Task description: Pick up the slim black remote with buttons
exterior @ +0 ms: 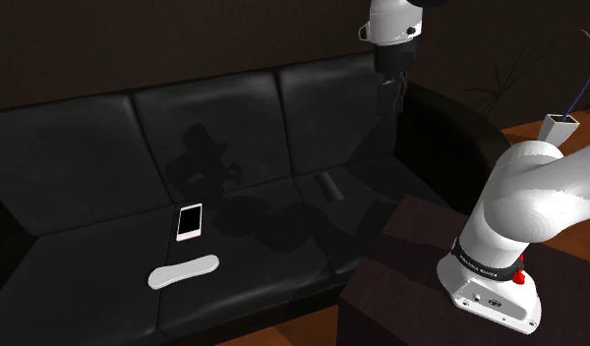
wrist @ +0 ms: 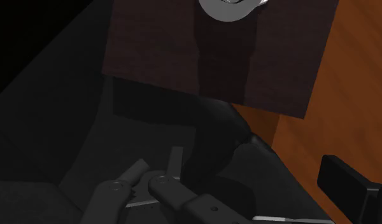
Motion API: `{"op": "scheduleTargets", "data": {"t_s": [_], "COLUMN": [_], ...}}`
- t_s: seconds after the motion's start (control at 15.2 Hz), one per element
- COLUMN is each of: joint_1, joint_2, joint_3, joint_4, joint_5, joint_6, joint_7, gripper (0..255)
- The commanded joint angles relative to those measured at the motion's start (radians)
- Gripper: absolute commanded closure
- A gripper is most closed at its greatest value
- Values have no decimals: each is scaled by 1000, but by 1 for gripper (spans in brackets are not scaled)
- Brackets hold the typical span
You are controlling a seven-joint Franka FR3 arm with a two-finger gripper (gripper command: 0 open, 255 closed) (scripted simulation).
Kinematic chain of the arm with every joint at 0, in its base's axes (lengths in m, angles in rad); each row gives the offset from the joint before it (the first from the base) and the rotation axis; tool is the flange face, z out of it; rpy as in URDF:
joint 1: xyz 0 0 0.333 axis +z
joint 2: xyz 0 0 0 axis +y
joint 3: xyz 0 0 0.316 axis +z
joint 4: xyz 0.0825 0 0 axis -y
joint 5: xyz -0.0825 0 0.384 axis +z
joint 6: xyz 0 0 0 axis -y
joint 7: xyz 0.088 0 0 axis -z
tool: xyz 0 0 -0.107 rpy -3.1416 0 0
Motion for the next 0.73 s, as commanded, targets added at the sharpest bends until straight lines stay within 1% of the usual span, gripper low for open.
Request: {"op": "scheduleTargets", "data": {"t_s": [0.0,0.33,0.66], "joint_1": [0,-40,-78], "joint_2": [0,130,287], "joint_3": [0,-5,-13], "joint_4": [0,-47,-63], "joint_5": [0,9,17], "joint_6": [0,163,321], "joint_7": [0,58,112], "gripper": [0,0,0]}}
